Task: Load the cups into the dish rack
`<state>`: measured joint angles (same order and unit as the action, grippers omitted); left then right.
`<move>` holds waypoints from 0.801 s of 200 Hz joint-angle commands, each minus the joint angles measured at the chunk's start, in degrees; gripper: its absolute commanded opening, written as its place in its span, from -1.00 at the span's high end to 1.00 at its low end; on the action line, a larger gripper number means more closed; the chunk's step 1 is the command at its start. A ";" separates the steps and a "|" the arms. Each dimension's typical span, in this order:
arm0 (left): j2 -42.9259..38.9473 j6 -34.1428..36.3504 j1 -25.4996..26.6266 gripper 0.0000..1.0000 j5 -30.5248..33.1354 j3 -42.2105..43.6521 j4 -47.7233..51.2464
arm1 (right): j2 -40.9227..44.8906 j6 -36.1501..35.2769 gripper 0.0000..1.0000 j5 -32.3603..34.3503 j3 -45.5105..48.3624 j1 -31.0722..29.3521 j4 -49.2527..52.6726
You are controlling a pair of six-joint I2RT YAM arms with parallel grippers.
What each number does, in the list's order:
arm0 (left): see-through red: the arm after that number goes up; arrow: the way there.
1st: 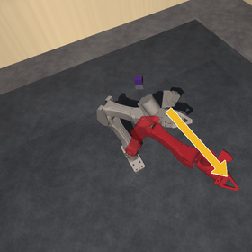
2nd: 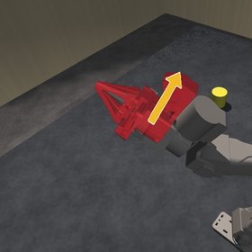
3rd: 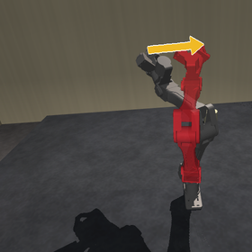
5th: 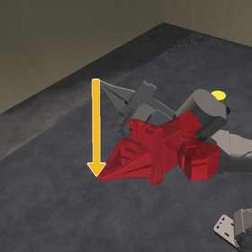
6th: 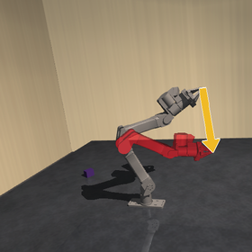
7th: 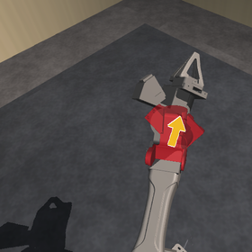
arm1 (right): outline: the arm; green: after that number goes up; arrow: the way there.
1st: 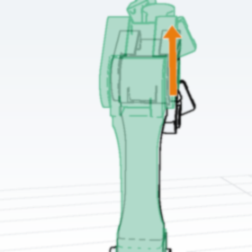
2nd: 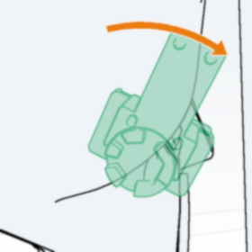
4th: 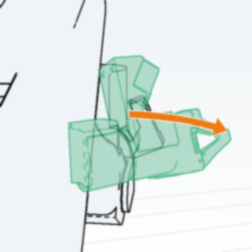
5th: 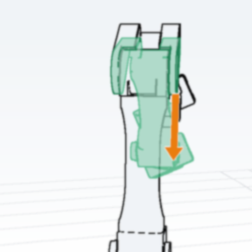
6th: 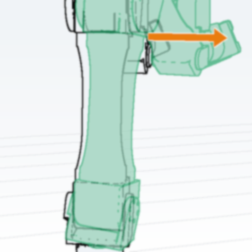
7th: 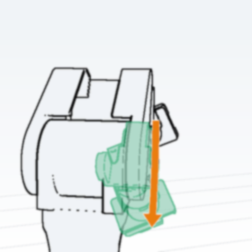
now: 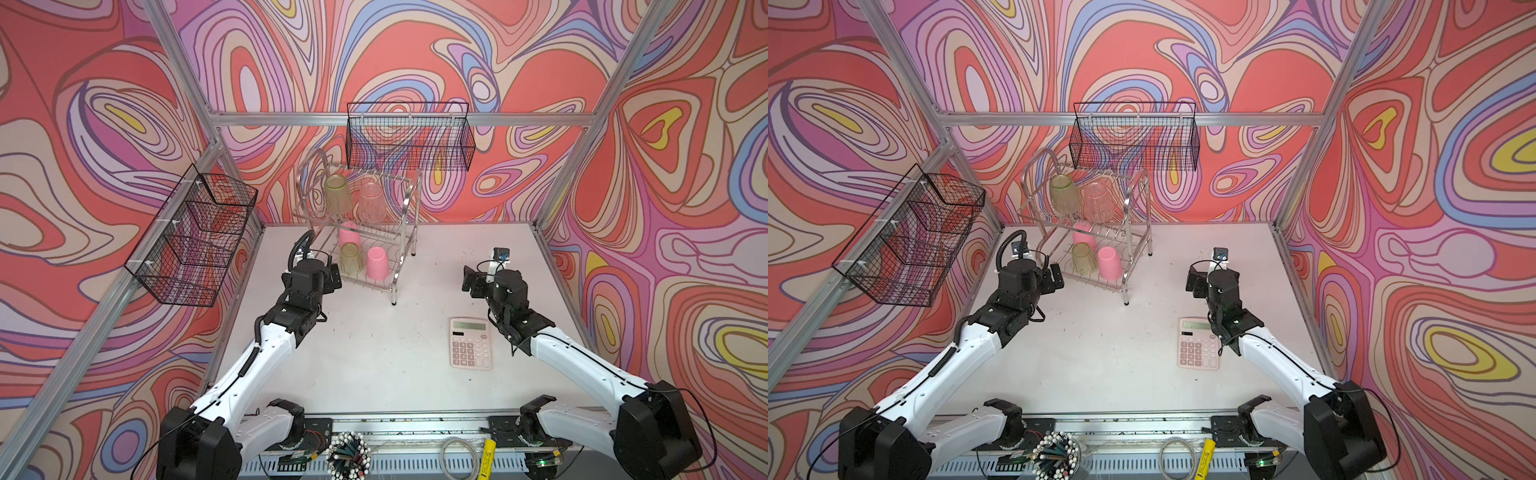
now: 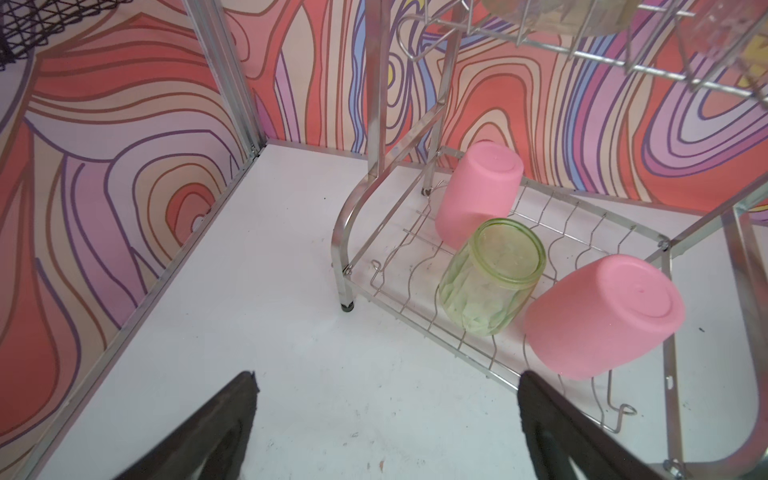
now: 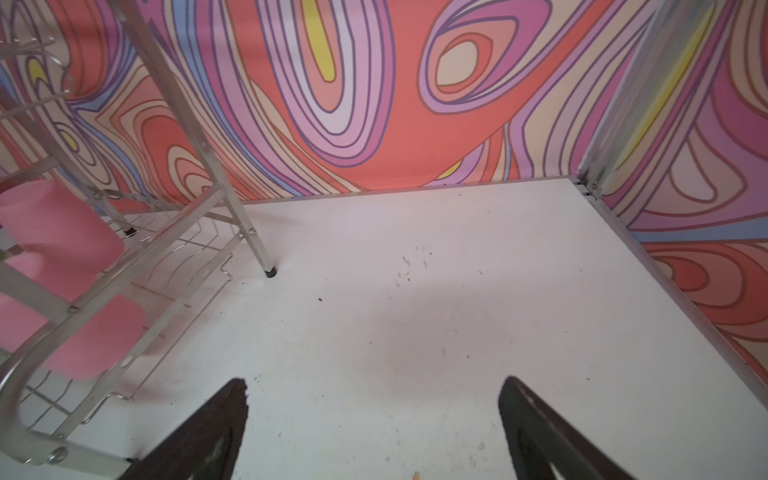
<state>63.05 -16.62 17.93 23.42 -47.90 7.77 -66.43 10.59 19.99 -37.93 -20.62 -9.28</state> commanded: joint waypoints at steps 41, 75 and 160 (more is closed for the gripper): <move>-3.02 3.76 -7.03 -1.00 0.30 3.08 1.64 | 1.01 -2.25 -0.97 7.97 4.75 7.03 -6.04; -7.69 7.53 -10.02 -1.00 -2.47 15.81 -15.07 | -1.45 -4.11 -0.97 8.62 7.10 9.40 -10.51; 1.71 8.24 -11.56 -1.00 -5.53 24.00 -31.29 | -9.93 -3.79 -0.97 1.14 13.84 16.10 -24.78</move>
<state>62.46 -10.35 6.74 20.27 -25.32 -15.84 -74.91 7.97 23.09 -25.34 -4.91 -26.94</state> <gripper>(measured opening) 0.998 0.984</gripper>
